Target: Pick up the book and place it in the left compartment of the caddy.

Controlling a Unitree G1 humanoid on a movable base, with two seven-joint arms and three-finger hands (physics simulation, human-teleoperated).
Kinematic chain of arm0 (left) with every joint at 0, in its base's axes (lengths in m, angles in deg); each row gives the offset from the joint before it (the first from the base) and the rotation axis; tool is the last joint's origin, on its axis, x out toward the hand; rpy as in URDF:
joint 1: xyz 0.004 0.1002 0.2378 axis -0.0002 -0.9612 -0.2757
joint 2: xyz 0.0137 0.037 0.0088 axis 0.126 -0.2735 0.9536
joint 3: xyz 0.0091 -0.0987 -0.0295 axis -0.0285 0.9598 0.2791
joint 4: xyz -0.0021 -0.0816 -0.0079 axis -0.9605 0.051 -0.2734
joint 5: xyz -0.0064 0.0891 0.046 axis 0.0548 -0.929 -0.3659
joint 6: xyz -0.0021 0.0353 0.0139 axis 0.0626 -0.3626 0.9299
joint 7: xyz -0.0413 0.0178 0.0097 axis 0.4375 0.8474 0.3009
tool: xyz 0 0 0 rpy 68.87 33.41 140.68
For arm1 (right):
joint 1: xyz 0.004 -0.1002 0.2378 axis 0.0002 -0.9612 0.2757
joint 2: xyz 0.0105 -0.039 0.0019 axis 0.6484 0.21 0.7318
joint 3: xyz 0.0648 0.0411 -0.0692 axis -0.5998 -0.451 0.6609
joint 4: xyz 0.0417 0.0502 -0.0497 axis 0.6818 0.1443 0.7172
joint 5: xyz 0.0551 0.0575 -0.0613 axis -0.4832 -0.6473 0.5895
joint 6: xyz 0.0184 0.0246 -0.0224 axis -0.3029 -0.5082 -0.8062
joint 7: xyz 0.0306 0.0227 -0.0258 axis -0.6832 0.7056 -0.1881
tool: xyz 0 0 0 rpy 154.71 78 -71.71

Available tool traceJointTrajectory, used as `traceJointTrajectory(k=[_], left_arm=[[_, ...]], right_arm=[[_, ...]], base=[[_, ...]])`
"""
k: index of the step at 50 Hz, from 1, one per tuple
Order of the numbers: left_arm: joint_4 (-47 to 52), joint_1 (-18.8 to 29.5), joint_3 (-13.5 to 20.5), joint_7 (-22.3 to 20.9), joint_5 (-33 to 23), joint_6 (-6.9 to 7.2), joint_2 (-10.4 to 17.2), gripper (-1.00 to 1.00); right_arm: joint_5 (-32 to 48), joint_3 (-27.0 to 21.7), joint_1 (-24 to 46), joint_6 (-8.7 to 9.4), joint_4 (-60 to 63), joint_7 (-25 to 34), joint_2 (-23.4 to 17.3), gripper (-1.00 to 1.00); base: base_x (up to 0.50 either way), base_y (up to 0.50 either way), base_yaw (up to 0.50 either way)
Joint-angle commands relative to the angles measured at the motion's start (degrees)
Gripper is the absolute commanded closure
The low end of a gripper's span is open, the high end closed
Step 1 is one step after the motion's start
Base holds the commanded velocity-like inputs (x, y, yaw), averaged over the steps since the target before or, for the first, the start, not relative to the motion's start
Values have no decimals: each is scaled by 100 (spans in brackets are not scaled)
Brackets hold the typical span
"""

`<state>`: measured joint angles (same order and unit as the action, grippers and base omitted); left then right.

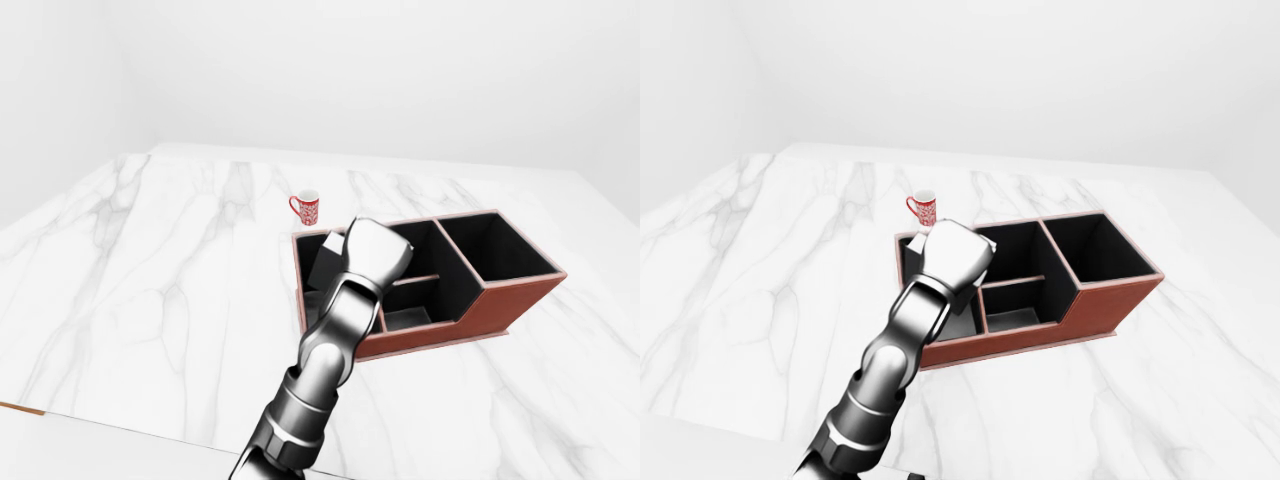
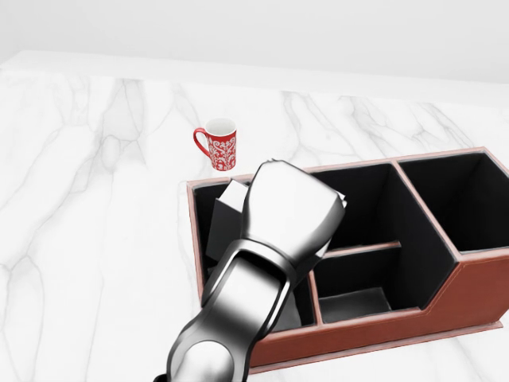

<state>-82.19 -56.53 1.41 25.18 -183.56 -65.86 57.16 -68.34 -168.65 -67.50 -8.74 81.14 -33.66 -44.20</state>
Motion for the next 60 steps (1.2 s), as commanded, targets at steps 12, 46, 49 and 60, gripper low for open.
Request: traceJointTrajectory(k=[12,46,49,60], left_arm=[[-746,31,156,623,336,0,113,100],[-2856,597,522,1712,1230,0,402,100],[-3212,703,556,1884,1258,0,421,100],[-4372,1040,639,2510,1407,76,479,100]], right_arm=[[5,5,-10,0,4,9,5,-100],[29,26,-5,0,21,16,26,-100],[25,10,-7,0,37,16,22,-100],[15,-2,-20,0,44,21,25,-100]], base=[[0,0,0],[0,0,0],[0,0,0],[0,0,0]])
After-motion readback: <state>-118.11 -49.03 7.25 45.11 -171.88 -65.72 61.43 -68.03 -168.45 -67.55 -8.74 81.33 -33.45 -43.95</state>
